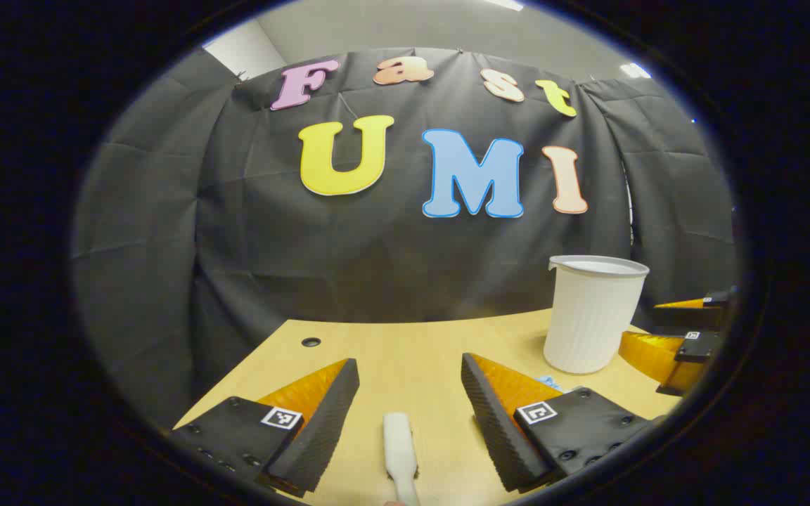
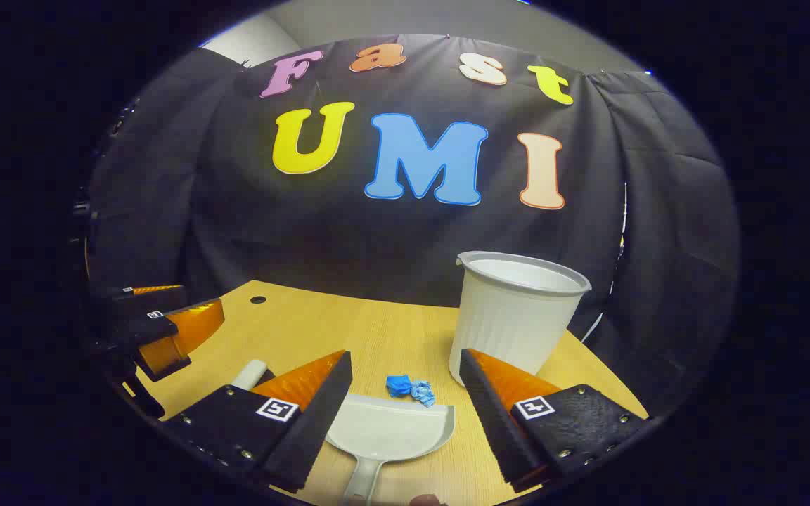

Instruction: Pick up the small broom and dustpan from the desktop, sweep the trash into the dustpan with the broom, and then empty the trash into the garbage bin.

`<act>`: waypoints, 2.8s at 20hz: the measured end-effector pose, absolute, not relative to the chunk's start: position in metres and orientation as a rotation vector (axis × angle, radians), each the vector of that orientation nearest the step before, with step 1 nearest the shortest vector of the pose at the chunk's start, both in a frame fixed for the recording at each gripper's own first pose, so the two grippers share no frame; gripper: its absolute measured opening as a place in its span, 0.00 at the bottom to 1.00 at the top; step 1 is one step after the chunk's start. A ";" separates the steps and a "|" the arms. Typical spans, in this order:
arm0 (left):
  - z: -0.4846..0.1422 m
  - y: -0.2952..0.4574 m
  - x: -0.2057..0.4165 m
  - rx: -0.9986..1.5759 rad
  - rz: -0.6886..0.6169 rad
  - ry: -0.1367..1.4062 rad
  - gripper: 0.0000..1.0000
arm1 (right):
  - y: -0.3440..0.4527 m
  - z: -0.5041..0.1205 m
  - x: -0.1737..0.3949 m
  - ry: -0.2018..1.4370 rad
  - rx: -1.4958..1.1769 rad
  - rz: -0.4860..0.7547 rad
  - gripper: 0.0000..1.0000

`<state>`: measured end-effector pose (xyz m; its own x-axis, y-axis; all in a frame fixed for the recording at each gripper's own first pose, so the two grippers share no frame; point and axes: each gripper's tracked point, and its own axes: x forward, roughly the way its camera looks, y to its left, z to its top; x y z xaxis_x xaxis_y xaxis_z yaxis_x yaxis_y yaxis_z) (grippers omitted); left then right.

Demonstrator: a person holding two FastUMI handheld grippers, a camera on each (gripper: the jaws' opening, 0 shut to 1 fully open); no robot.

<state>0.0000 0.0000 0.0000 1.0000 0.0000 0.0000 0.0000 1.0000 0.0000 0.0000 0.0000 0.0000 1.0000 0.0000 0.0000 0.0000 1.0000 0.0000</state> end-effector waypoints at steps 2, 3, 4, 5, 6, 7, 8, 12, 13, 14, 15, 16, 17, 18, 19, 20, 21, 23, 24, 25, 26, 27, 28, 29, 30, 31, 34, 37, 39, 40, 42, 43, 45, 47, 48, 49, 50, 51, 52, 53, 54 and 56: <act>0.000 0.001 0.003 0.009 -0.007 -0.001 0.99 | 0.001 0.003 0.001 -0.005 -0.001 -0.003 0.96; 0.002 0.002 0.005 0.013 -0.009 -0.001 0.95 | 0.002 0.003 0.001 -0.012 -0.001 -0.003 0.96; 0.003 0.002 0.006 0.015 -0.011 0.001 0.95 | 0.001 0.006 0.002 -0.016 -0.003 -0.004 0.96; 0.002 0.002 0.006 0.013 -0.015 0.000 0.99 | 0.001 0.007 0.002 -0.023 -0.004 -0.005 0.96; 0.003 0.001 0.007 0.014 -0.017 0.002 0.99 | 0.001 0.009 0.002 -0.027 -0.004 -0.005 0.96; 0.003 0.002 0.008 0.016 -0.017 0.003 0.95 | 0.002 0.009 0.002 -0.027 -0.003 0.002 0.96; 0.003 0.001 0.007 0.018 -0.018 0.004 0.95 | 0.003 0.010 0.001 -0.025 -0.002 0.005 0.96; 0.001 0.003 0.008 0.018 -0.017 0.025 0.99 | 0.005 0.008 -0.003 -0.019 -0.012 0.017 0.96; -0.002 0.002 0.007 0.016 -0.019 0.032 0.99 | 0.005 0.007 -0.003 -0.014 -0.014 0.019 0.96; -0.004 0.002 0.007 0.015 -0.022 0.042 0.99 | 0.007 0.005 -0.003 -0.004 -0.013 0.022 0.96; -0.007 0.001 0.008 0.017 -0.024 0.055 0.99 | 0.008 0.001 -0.003 0.012 -0.010 0.027 0.96; -0.011 0.001 0.009 0.018 -0.027 0.069 0.99 | 0.010 -0.002 -0.003 0.031 -0.005 0.034 0.96; -0.018 0.001 0.008 0.019 -0.026 0.092 0.99 | 0.011 -0.006 -0.003 0.050 0.004 0.039 0.96; -0.024 0.001 0.008 0.016 -0.028 0.113 0.99 | 0.012 -0.011 -0.003 0.075 0.013 0.041 0.96; -0.034 0.001 0.010 0.006 -0.031 0.145 0.99 | 0.013 -0.019 -0.003 0.104 0.023 0.046 0.96; -0.044 0.002 0.011 -0.003 -0.031 0.180 0.96 | 0.015 -0.025 -0.002 0.136 0.033 0.051 0.96; -0.052 0.002 0.011 -0.011 -0.030 0.211 0.99 | 0.016 -0.031 -0.002 0.166 0.044 0.053 0.96; -0.074 0.003 0.014 -0.029 -0.028 0.278 0.99 | 0.017 -0.045 -0.002 0.222 0.064 0.054 0.96; -0.084 0.004 0.014 -0.038 -0.029 0.317 0.99 | 0.017 -0.053 -0.001 0.252 0.075 0.050 0.96; -0.092 0.003 0.014 -0.043 -0.035 0.351 0.95 | 0.017 -0.064 -0.001 0.291 0.085 0.052 0.96; -0.104 0.004 0.012 -0.045 -0.038 0.394 0.99 | 0.018 -0.073 -0.001 0.330 0.095 0.053 0.96; -0.111 0.004 0.012 -0.043 -0.042 0.427 0.99 | 0.019 -0.081 -0.002 0.365 0.106 0.054 0.96; -0.122 0.004 0.010 -0.036 -0.048 0.469 0.99 | 0.021 -0.085 -0.004 0.396 0.116 0.053 0.96; -0.130 0.006 0.008 -0.023 -0.047 0.507 0.99 | 0.021 -0.093 -0.006 0.428 0.122 0.049 0.96; -0.141 0.009 0.005 -0.005 -0.043 0.555 0.99 | 0.021 -0.101 -0.008 0.458 0.130 0.044 0.96; -0.149 0.010 0.004 0.000 -0.042 0.583 0.99 | 0.019 -0.109 -0.009 0.489 0.139 0.042 0.96; -0.167 0.011 -0.002 -0.011 -0.043 0.659 0.96 | 0.021 -0.126 -0.011 0.562 0.175 0.038 0.96; -0.186 0.015 -0.007 -0.026 -0.028 0.727 0.96 | 0.022 -0.147 -0.017 0.651 0.179 0.041 0.96; -0.197 0.020 -0.009 -0.022 -0.018 0.772 0.96 | 0.025 -0.162 -0.020 0.715 0.183 0.044 0.96; -0.202 0.020 -0.009 -0.018 -0.017 0.787 0.97 | 0.027 -0.168 -0.023 0.747 0.184 0.050 0.96; -0.213 0.020 -0.010 -0.014 -0.018 0.825 0.99 | 0.034 -0.179 -0.023 0.793 0.193 0.074 0.96; -0.218 0.020 -0.009 -0.017 -0.017 0.838 0.99 | 0.037 -0.184 -0.021 0.808 0.198 0.081 0.97; -0.225 0.019 -0.009 -0.025 -0.021 0.867 0.99 | 0.039 -0.191 -0.016 0.835 0.195 0.085 0.96; -0.228 0.019 -0.006 -0.026 -0.019 0.882 0.96 | 0.041 -0.196 -0.009 0.851 0.190 0.084 0.97; -0.229 0.020 -0.005 -0.022 -0.018 0.888 0.96 | 0.041 -0.198 -0.007 0.861 0.188 0.083 0.96; -0.231 0.021 -0.003 -0.019 -0.018 0.893 0.99 | 0.042 -0.201 -0.004 0.870 0.188 0.083 0.96; -0.231 0.021 -0.002 -0.017 -0.019 0.896 0.97 | 0.043 -0.202 -0.001 0.875 0.189 0.086 0.97; -0.233 0.022 -0.001 -0.016 -0.020 0.901 0.96 | 0.043 -0.205 0.001 0.882 0.185 0.085 0.96; -0.235 0.022 0.000 -0.016 -0.018 0.907 0.87 | 0.043 -0.207 0.003 0.890 0.180 0.086 0.96; -0.239 0.020 0.002 -0.018 -0.017 0.915 0.87 | 0.043 -0.210 0.006 0.893 0.174 0.087 0.96; -0.242 0.020 0.003 -0.018 -0.015 0.923 0.81 | 0.041 -0.211 0.006 0.895 0.167 0.084 0.94; -0.247 0.021 0.007 -0.020 -0.008 0.934 0.81 | 0.039 -0.212 0.010 0.892 0.142 0.076 0.83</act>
